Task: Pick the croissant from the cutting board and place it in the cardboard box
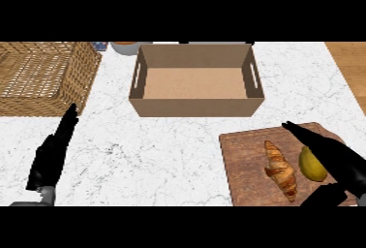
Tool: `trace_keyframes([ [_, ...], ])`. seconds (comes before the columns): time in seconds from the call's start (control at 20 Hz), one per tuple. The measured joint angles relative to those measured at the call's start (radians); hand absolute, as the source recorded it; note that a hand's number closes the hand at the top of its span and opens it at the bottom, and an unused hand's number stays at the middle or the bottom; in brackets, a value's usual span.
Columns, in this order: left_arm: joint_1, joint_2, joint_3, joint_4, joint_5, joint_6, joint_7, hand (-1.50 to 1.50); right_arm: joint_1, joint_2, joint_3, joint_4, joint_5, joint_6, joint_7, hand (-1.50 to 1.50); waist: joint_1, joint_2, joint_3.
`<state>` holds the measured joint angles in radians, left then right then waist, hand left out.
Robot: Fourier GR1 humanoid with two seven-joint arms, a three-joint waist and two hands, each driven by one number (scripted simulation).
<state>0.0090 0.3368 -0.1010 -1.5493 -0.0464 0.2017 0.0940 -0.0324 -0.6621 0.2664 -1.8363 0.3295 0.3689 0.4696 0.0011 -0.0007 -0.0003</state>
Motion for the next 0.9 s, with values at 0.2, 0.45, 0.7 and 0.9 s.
trace_keyframes([
  [0.2, 0.018, -0.026, 0.002, -0.011, -0.027, -0.006, 0.002, 0.0, 0.033, 0.039, 0.004, 0.012, 0.077, 0.012, -0.003, -1.5, -0.001, 0.0, 0.0],
  [0.45, -0.01, -0.037, 0.044, 0.019, -0.032, -0.042, -0.005, 0.0, 0.029, 0.103, 0.0, 0.062, 0.158, 0.034, -0.019, -1.5, -0.001, 0.0, 0.0],
  [0.7, -0.011, -0.063, 0.057, 0.007, -0.059, -0.058, 0.01, 0.0, 0.052, 0.151, -0.02, 0.08, 0.224, 0.046, -0.056, -1.5, -0.001, 0.0, 0.0],
  [0.9, -0.021, -0.08, 0.078, 0.043, -0.074, -0.077, -0.016, 0.0, 0.066, 0.174, -0.055, 0.088, 0.253, 0.062, -0.097, -1.5, -0.002, 0.0, 0.0],
])
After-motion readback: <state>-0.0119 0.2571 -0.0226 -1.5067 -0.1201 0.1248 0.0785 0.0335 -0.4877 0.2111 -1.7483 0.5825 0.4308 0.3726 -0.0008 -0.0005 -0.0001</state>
